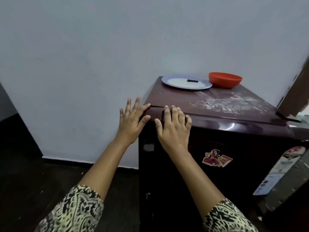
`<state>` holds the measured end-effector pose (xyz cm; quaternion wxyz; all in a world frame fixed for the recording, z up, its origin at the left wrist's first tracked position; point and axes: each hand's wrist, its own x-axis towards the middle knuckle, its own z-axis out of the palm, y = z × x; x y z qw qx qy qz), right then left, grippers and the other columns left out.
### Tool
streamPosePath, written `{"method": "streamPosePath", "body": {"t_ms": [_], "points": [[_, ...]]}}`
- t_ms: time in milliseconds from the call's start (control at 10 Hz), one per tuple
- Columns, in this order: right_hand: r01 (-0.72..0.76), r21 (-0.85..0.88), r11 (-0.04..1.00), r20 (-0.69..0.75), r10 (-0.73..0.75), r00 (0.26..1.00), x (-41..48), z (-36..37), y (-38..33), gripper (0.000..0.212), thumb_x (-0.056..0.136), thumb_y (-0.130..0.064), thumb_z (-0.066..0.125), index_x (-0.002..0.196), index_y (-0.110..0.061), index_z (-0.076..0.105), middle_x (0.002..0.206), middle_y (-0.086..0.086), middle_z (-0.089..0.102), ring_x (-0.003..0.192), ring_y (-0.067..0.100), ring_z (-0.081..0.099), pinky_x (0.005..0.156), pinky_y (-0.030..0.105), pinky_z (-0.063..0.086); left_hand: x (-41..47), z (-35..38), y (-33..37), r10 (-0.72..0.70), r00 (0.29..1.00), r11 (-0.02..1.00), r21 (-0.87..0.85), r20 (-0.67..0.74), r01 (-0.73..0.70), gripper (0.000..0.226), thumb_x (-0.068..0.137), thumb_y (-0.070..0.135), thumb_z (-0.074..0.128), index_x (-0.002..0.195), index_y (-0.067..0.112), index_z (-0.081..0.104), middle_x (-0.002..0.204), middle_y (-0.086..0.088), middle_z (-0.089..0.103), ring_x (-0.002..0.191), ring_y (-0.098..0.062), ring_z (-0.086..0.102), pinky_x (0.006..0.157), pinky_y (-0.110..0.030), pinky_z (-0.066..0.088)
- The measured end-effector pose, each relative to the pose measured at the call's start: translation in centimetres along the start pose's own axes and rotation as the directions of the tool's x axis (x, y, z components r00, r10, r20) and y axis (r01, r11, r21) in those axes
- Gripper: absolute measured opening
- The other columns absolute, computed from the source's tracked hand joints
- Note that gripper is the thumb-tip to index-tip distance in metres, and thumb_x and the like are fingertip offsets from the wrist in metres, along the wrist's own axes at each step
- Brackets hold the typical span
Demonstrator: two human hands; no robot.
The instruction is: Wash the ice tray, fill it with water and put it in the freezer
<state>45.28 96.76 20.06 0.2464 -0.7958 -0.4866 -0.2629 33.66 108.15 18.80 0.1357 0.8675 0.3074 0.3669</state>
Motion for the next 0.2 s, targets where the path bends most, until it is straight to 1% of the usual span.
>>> {"method": "streamPosePath", "body": {"t_ms": [100,200], "points": [[-0.006,0.057,0.998,0.044,0.004,0.999,2.6,-2.0,0.1,0.045,0.093,-0.047,0.040,0.117,-0.015,0.059,0.118,0.007,0.057,0.111,0.027,0.048,0.093,0.042,0.025,1.2,-1.0,-0.4,-0.016,0.998,0.998,-0.060,0.069,0.020,0.067,0.082,0.079,0.026,0.138,0.047,0.045,0.161,0.013,0.019,0.150,-0.010,0.006,0.118,-0.052,-0.006],[0.023,0.094,0.995,0.071,-0.030,0.997,6.6,-2.9,-0.6,0.039,0.094,-0.044,0.042,0.118,-0.017,0.057,0.117,0.003,0.053,0.110,0.024,0.045,0.093,0.041,0.025,3.8,-3.0,-0.9,0.049,0.999,0.998,-0.043,-0.007,-0.049,0.048,0.085,0.069,0.038,0.107,0.038,0.067,0.146,0.011,0.047,0.138,-0.012,0.039,0.115,-0.059,0.019]]}}
